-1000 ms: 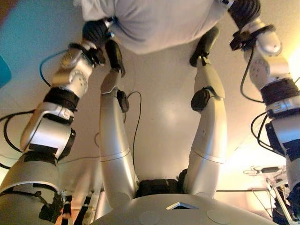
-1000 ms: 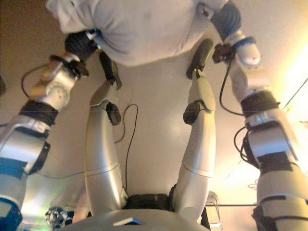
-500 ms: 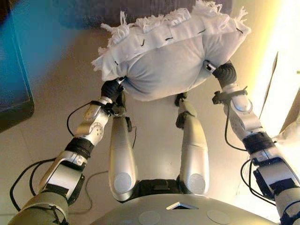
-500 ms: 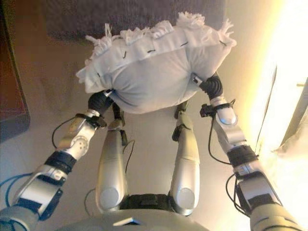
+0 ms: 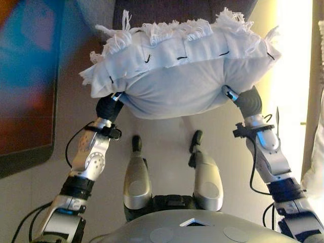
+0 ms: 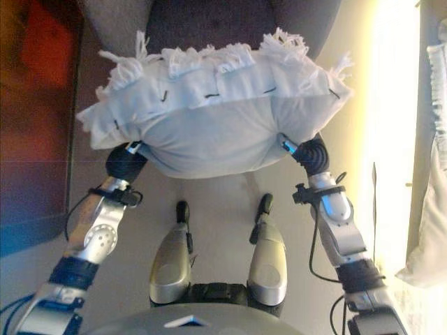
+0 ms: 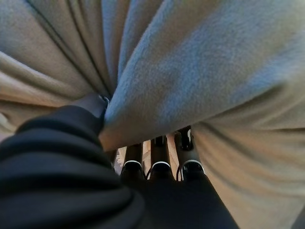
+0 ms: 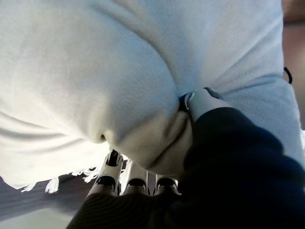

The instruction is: Pick up the cushion and take it to the sofa

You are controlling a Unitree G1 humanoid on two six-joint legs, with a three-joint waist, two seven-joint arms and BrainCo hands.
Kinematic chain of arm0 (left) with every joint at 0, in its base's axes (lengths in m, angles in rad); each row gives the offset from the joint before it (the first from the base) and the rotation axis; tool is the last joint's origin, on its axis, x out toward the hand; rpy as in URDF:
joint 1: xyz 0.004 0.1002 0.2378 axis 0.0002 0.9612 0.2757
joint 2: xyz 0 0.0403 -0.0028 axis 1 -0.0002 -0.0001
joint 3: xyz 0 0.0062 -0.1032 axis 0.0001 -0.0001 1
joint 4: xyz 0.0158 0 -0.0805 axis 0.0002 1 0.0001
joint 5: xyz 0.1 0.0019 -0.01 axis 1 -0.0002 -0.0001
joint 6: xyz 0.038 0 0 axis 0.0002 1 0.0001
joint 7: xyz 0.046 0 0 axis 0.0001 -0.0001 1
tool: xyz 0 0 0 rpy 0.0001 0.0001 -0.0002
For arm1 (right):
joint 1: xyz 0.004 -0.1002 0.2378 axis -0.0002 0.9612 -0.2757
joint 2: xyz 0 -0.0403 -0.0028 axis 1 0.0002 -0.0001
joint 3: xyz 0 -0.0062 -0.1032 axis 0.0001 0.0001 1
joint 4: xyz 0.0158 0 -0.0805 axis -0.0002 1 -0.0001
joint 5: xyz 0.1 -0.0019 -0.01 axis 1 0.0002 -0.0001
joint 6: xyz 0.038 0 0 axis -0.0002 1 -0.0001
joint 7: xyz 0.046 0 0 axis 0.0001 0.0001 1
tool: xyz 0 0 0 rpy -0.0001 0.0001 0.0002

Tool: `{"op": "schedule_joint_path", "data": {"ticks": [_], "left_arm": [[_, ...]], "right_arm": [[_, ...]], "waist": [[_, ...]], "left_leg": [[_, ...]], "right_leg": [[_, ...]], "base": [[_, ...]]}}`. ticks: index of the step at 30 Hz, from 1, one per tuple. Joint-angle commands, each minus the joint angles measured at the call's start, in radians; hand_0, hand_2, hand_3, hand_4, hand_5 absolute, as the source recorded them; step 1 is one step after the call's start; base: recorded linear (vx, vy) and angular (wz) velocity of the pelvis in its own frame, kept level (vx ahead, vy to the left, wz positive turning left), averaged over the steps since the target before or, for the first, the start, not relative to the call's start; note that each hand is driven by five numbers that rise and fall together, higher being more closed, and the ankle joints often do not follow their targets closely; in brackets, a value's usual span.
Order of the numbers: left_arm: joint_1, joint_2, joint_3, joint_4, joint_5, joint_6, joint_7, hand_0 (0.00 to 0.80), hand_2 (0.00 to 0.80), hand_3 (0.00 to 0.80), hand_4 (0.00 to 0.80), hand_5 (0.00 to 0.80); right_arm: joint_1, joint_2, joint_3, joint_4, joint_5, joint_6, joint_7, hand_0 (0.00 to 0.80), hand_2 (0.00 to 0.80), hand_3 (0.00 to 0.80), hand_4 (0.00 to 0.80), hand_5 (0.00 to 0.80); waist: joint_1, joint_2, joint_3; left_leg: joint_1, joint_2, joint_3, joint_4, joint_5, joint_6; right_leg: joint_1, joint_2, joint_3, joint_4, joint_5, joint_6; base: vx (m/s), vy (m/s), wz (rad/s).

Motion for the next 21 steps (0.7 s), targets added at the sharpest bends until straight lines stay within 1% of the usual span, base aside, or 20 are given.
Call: {"op": "schedule_joint_path", "data": {"ticks": [1, 3, 5, 6, 8, 10, 11, 12, 13, 14, 16, 17, 18, 19, 20, 21], "left_arm": [[0.025, -0.011, -0.004, -0.219, 0.045, -0.161, -0.032, 0.8, 0.8, 0.8, 0.8, 0.8], [0.061, -0.012, 0.014, -0.276, 0.033, -0.168, -0.038, 0.8, 0.8, 0.8, 0.8, 0.8], [0.074, -0.014, 0.017, -0.294, 0.012, -0.166, -0.042, 0.8, 0.8, 0.8, 0.8, 0.8], [0.076, -0.014, 0.014, -0.294, 0.027, -0.165, -0.033, 0.8, 0.8, 0.8, 0.8, 0.8], [0.082, -0.007, -0.002, -0.29, 0.041, -0.136, -0.01, 0.8, 0.8, 0.8, 0.8, 0.8], [0.088, 0.0, -0.013, -0.288, 0.044, -0.11, 0.021, 0.8, 0.8, 0.8, 0.8, 0.8], [0.094, 0.006, -0.017, -0.288, 0.041, -0.107, 0.031, 0.8, 0.8, 0.8, 0.8, 0.8], [0.097, 0.008, -0.018, -0.29, 0.038, -0.106, 0.037, 0.8, 0.8, 0.8, 0.8, 0.8], [0.109, 0.012, -0.015, -0.29, 0.024, -0.109, 0.04, 0.8, 0.8, 0.8, 0.8, 0.8], [0.115, 0.011, -0.013, -0.289, 0.016, -0.11, 0.043, 0.8, 0.8, 0.8, 0.8, 0.8], [0.126, 0.008, -0.011, -0.283, 0.006, -0.123, 0.05, 0.8, 0.8, 0.8, 0.8, 0.8], [0.129, 0.007, -0.008, -0.28, -0.004, -0.125, 0.052, 0.8, 0.8, 0.8, 0.8, 0.8], [0.138, 0.004, -0.001, -0.28, -0.02, -0.123, 0.057, 0.8, 0.8, 0.8, 0.8, 0.8], [0.149, 0.003, 0.004, -0.284, -0.022, -0.127, 0.056, 0.8, 0.8, 0.8, 0.8, 0.8], [0.166, -0.002, 0.006, -0.292, -0.02, -0.134, 0.055, 0.8, 0.8, 0.8, 0.8, 0.8], [0.175, -0.005, 0.005, -0.291, -0.022, -0.141, 0.051, 0.8, 0.8, 0.8, 0.8, 0.8]], "right_arm": [[0.039, 0.035, 0.017, -0.182, -0.098, -0.131, 0.01, 0.8, 0.8, 0.8, 0.8, 0.8], [0.054, 0.035, 0.006, -0.231, -0.093, -0.119, -0.011, 0.8, 0.8, 0.8, 0.8, 0.8], [0.055, 0.04, 0.007, -0.247, -0.104, -0.113, -0.023, 0.8, 0.8, 0.8, 0.8, 0.8], [0.053, 0.042, 0.013, -0.249, -0.106, -0.106, -0.025, 0.8, 0.8, 0.8, 0.8, 0.8], [0.052, 0.04, 0.028, -0.251, -0.107, -0.08, -0.046, 0.8, 0.8, 0.8, 0.8, 0.8], [0.051, 0.036, 0.045, -0.252, -0.101, -0.052, -0.067, 0.8, 0.8, 0.8, 0.8, 0.8], [0.051, 0.032, 0.052, -0.248, -0.103, -0.043, -0.076, 0.8, 0.8, 0.8, 0.8, 0.8], [0.05, 0.03, 0.054, -0.247, -0.1, -0.04, -0.075, 0.8, 0.8, 0.8, 0.8, 0.8], [0.048, 0.027, 0.058, -0.247, -0.062, -0.034, -0.065, 0.8, 0.8, 0.8, 0.8, 0.8], [0.049, 0.029, 0.059, -0.247, -0.03, -0.031, -0.054, 0.8, 0.8, 0.8, 0.8, 0.8], [0.045, 0.031, 0.066, -0.225, -0.014, -0.039, -0.029, 0.8, 0.8, 0.8, 0.8, 0.8], [0.038, 0.03, 0.069, -0.216, -0.02, -0.039, -0.025, 0.8, 0.8, 0.8, 0.8, 0.8], [0.028, 0.019, 0.073, -0.218, -0.015, -0.026, -0.022, 0.8, 0.8, 0.8, 0.8, 0.8], [0.03, 0.009, 0.077, -0.223, -0.012, -0.028, -0.023, 0.8, 0.8, 0.8, 0.8, 0.8], [0.036, -0.002, 0.081, -0.222, -0.014, -0.038, -0.025, 0.8, 0.8, 0.8, 0.8, 0.8], [0.034, -0.012, 0.084, -0.214, -0.01, -0.043, -0.028, 0.8, 0.8, 0.8, 0.8, 0.8]], "waist": [[0.028, -0.038, -0.241], [0.032, -0.037, -0.261], [0.035, -0.037, -0.274], [0.033, -0.037, -0.281], [0.025, -0.037, -0.292], [0.016, -0.038, -0.3], [0.013, -0.037, -0.302], [0.013, -0.036, -0.303], [0.012, -0.037, -0.301], [0.012, -0.037, -0.298], [0.02, -0.038, -0.29], [0.023, -0.039, -0.284], [0.027, -0.046, -0.271], [0.034, -0.053, -0.261], [0.045, -0.059, -0.248], [0.055, -0.065, -0.237]], "left_leg": [[0.051, 0.027, -0.014, -0.083, 0.036, 0.052], [0.104, 0.029, -0.007, -0.116, 0.036, 0.054], [0.132, 0.029, -0.007, -0.128, 0.033, 0.055], [0.146, 0.029, -0.008, -0.133, 0.032, 0.056], [0.165, 0.03, -0.02, -0.138, 0.029, 0.061], [0.175, 0.033, -0.036, -0.138, 0.025, 0.063], [0.177, 0.04, -0.048, -0.138, 0.026, 0.062], [0.178, 0.043, -0.05, -0.138, 0.027, 0.06], [0.184, 0.059, -0.046, -0.138, 0.034, 0.055], [0.186, 0.071, -0.037, -0.138, 0.04, 0.05], [0.198, 0.098, -0.021, -0.134, 0.06, 0.038], [0.201, 0.102, -0.018, -0.123, 0.06, 0.038], [0.193, 0.103, -0.026, -0.068, 0.046, 0.04], [0.179, 0.087, -0.046, -0.023, 0.025, 0.048], [0.154, 0.058, -0.079, 0.037, 0.01, 0.062], [0.137, 0.012, -0.107, 0.081, -0.025, 0.082]], "right_leg": [[0.128, -0.126, 0.027, -0.051, 0.015, 0.129], [0.181, -0.117, 0.019, -0.069, 0.005, 0.126], [0.212, -0.108, 0.013, -0.071, -0.01, 0.121], [0.227, -0.098, 0.016, -0.07, -0.023, 0.118], [0.245, -0.07, 0.034, -0.061, -0.055, 0.108], [0.256, -0.034, 0.064, -0.056, -0.083, 0.089], [0.26, -0.01, 0.08, -0.054, -0.098, 0.074], [0.261, -0.004, 0.083, -0.053, -0.103, 0.07], [0.26, 0.017, 0.084, -0.046, -0.116, 0.054], [0.26, 0.03, 0.082, -0.042, -0.122, 0.044], [0.258, 0.055, 0.068, -0.029, -0.135, 0.022], [0.257, 0.061, 0.068, -0.023, -0.137, 0.015], [0.254, 0.071, 0.078, -0.014, -0.139, 0.001], [0.254, 0.073, 0.084, -0.013, -0.136, -0.005], [0.254, 0.075, 0.095, -0.009, -0.134, -0.013], [0.257, 0.075, 0.101, -0.01, -0.129, -0.015]], "base": [[0.082, 0.006, 0.03], [0.08, -0.01, -0.02], [0.042, -0.061, -0.07], [0.049, -0.112, 0.0], [0.039, -0.141, 0.01], [0.026, -0.203, -0.03], [0.0, -0.227, -0.09], [-0.036, -0.283, -0.1], [-0.066, -0.274, -0.07], [-0.075, -0.317, -0.05], [-0.057, -0.322, -0.07], [-0.048, -0.367, -0.06], [-0.039, -0.324, -0.07], [-0.039, -0.363, -0.13], [-0.007, -0.275, -0.35], [0.021, -0.244, -0.7]]}}
